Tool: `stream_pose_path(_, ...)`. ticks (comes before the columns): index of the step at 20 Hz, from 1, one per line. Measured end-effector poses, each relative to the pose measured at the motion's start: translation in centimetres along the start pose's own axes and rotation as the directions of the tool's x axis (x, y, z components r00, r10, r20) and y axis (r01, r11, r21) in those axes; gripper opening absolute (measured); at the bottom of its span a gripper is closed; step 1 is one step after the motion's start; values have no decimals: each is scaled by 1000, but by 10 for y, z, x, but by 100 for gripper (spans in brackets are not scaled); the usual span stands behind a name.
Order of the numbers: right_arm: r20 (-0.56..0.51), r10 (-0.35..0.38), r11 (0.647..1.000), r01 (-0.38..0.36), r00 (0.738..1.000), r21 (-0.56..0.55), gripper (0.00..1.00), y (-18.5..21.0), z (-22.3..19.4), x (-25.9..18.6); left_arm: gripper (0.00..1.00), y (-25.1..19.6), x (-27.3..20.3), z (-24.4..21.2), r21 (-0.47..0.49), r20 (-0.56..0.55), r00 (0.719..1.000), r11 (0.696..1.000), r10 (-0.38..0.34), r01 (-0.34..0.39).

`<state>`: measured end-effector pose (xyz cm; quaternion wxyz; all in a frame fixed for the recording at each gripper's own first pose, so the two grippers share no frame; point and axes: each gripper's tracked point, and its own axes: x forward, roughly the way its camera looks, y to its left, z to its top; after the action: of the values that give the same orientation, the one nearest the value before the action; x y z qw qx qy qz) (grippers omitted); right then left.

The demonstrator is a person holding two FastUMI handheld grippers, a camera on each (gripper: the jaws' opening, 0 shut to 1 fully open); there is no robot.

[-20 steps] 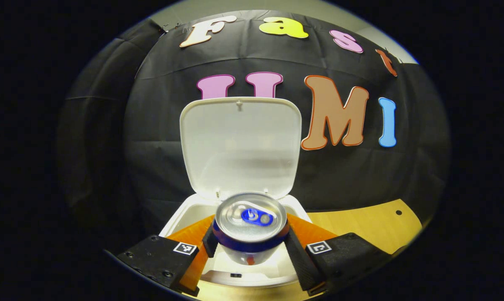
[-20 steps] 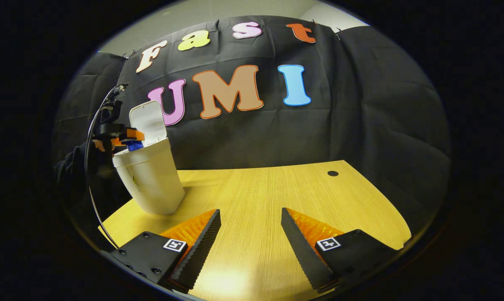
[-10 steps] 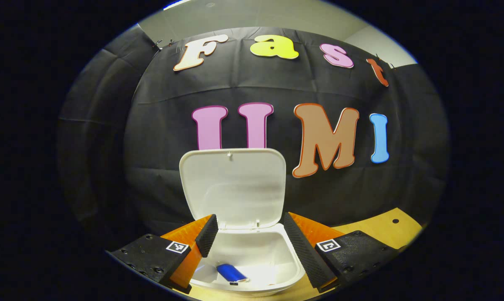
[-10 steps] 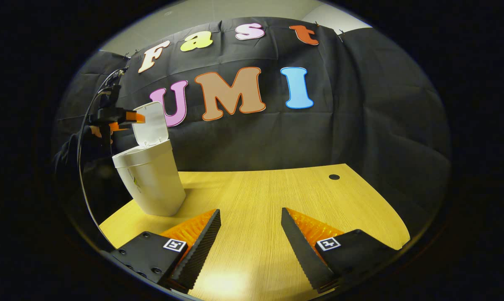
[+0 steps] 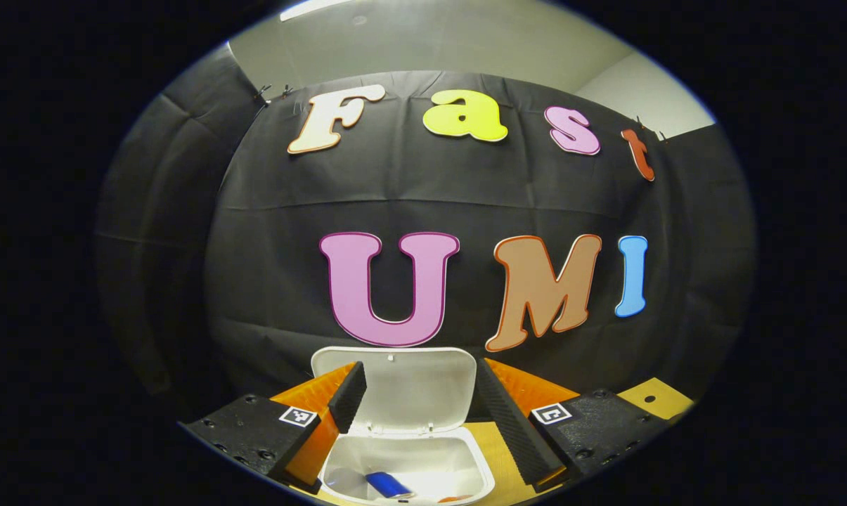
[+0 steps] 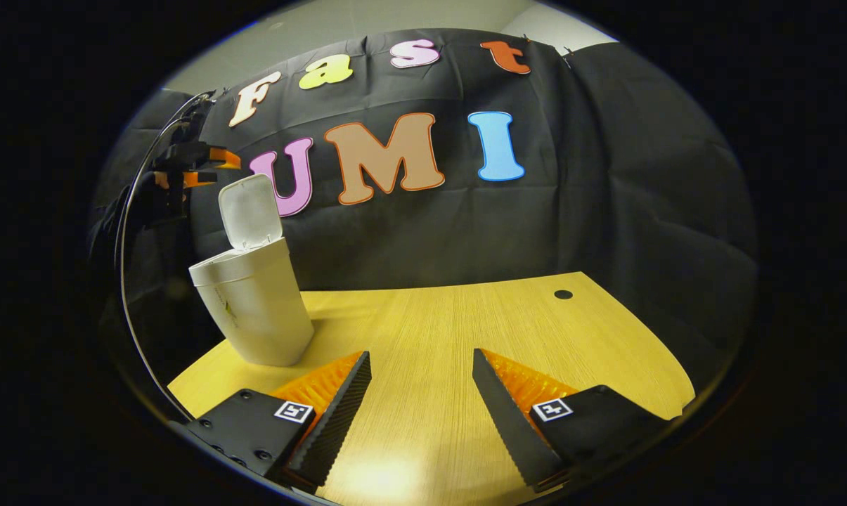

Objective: Press the lid of the desktop garbage bin to open it, pick up the crumpled paper on the desktop and throw it into the bin, then pick up the pop can on the desktop and drop it into the bin, and finally close the garbage bin lid.

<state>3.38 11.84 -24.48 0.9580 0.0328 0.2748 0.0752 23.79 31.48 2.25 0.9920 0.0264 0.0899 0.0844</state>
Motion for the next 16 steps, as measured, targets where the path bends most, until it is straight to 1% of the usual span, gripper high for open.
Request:
stream_pose_path(5, -1, -26, 1000, 26, 1000, 12, 98, -10, -1, -3, 94, 8, 39, 22, 25, -32, 999, 1000, -5, 6)
stream_pose_path(7, -2, -33, 999, 33, 999, 13, 97, -14, -3, -6, 96, 11, 56, 24, 31, -48, 999, 999, -4, 6)
stream_pose_path(8, -3, -37, 999, 37, 999, 11, 97, -15, -3, -6, 94, 12, 65, 23, 36, -59, 998, 999, -2, 4)
stream_pose_path(10, -6, -45, 999, 45, 999, 7, 98, -17, -5, -8, 94, 14, 80, 15, 43, -103, 995, 999, 6, -2)
stream_pose_path(12, -9, -54, 999, 54, 999, 8, 97, -21, -6, -10, 94, 16, 94, 6, 26, -139, 990, 1000, 11, -7)
stream_pose_path(13, -14, -57, 998, 57, 998, 8, 97, -24, -6, -12, 96, 17, 99, -1, 14, -164, 986, 1000, 14, -12)
stream_pose_path(16, -17, -70, 997, 70, 997, 7, 97, -32, -7, -17, 94, 23, 105, -29, 7, -245, 969, 1000, 25, -24)
